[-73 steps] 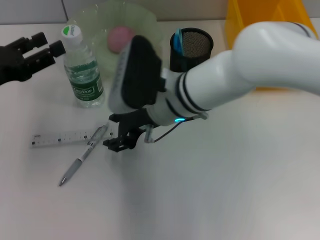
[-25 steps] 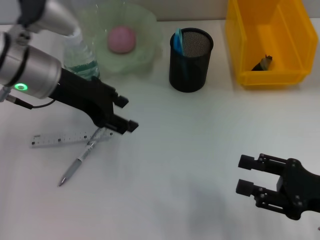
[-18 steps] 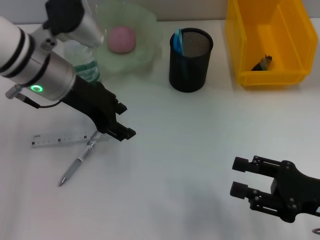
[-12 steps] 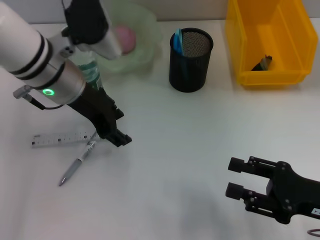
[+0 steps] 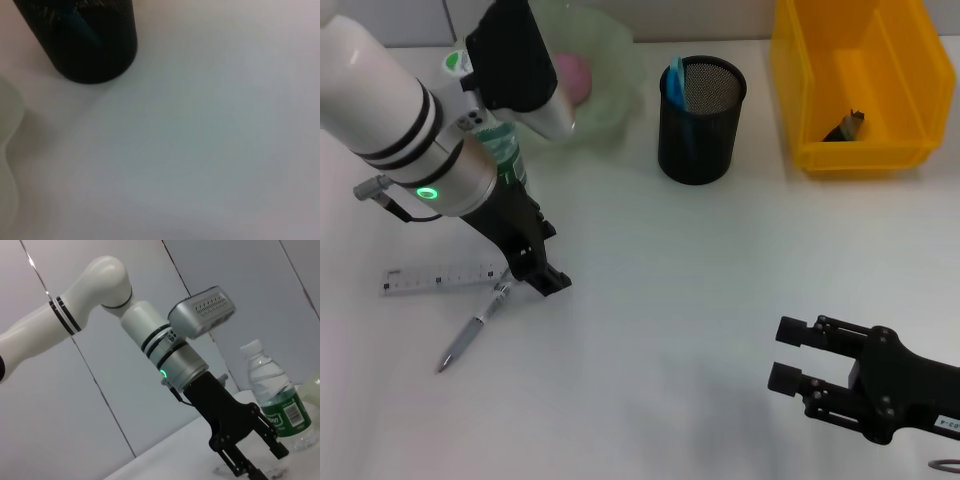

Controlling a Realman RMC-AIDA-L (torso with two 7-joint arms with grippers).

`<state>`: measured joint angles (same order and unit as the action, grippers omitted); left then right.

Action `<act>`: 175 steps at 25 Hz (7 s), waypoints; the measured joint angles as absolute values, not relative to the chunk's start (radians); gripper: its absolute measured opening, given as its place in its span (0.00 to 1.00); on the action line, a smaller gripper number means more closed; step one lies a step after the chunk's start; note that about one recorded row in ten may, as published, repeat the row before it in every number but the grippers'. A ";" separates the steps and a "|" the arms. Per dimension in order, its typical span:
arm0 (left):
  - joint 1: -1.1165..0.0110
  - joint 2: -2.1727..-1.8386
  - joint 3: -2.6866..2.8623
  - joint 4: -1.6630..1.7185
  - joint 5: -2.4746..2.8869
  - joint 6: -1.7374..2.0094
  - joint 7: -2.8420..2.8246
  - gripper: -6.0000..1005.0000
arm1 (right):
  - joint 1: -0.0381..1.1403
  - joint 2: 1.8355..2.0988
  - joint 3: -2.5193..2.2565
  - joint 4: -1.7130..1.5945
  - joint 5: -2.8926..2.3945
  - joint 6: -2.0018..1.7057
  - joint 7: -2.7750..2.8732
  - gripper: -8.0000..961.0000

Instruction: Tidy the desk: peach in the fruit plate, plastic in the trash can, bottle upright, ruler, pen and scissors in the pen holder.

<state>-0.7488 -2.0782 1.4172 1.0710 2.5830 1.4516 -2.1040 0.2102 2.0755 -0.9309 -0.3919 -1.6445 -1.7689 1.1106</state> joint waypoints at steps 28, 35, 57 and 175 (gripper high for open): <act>-0.774 -2.079 1.458 0.980 2.600 1.378 -2.092 0.69 | 0.252 2.077 -0.925 -0.360 -1.643 -1.767 1.119 0.65; -0.775 -2.079 1.471 0.979 2.604 1.382 -2.094 0.69 | 0.255 2.077 -0.925 -0.360 -1.642 -1.767 1.120 0.65; -0.775 -2.079 1.483 0.963 2.619 1.365 -2.097 0.62 | 0.264 2.077 -0.925 -0.349 -1.641 -1.773 1.121 0.65; -0.715 -2.080 1.717 0.698 0.536 0.793 -0.971 0.47 | 0.314 2.083 -0.933 -0.269 -1.641 -1.726 1.111 0.65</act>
<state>-0.7147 -2.0801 1.7172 0.6978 0.5362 0.7934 -0.9712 0.3139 2.0831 -0.9332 -0.2686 -1.6407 -1.7256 1.1105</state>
